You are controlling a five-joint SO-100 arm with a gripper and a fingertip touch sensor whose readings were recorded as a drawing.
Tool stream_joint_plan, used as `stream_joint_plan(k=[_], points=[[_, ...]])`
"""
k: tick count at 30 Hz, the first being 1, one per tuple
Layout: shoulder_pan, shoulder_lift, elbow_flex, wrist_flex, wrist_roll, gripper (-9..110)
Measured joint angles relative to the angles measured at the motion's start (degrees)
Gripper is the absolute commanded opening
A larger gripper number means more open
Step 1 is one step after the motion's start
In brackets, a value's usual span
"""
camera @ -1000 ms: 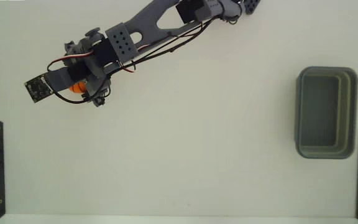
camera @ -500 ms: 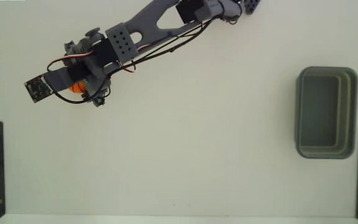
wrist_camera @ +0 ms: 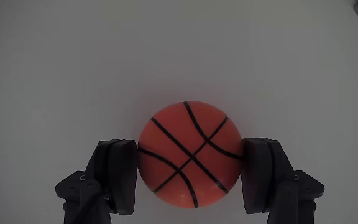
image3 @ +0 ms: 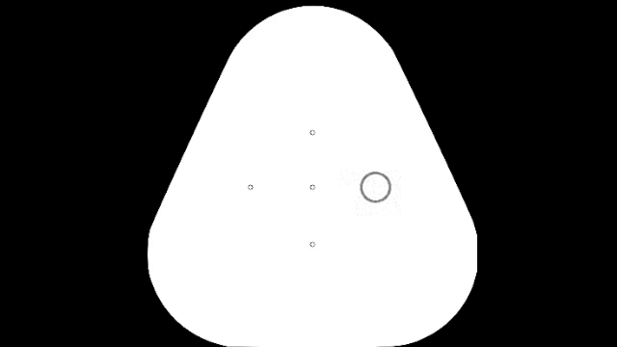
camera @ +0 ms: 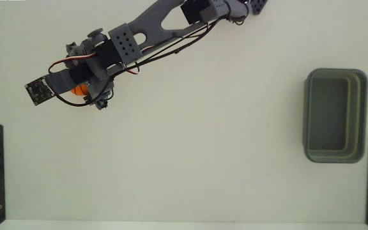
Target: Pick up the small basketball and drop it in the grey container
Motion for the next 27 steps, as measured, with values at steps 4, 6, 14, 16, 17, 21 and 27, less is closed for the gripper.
stream_joint_plan(k=[4,6,14,16,17,21,27], points=[[0.0,0.0,1.1,-1.5,0.0,110],[0.0,0.0,2.0,-2.0,0.0,110],[0.0,-0.1,3.1,-2.8,0.0,110],[0.1,0.0,3.1,-2.8,0.0,110],[0.1,0.0,3.1,-2.8,0.0,110],[0.0,0.0,3.1,-2.8,0.0,110],[0.0,0.0,3.1,-2.8,0.0,108]])
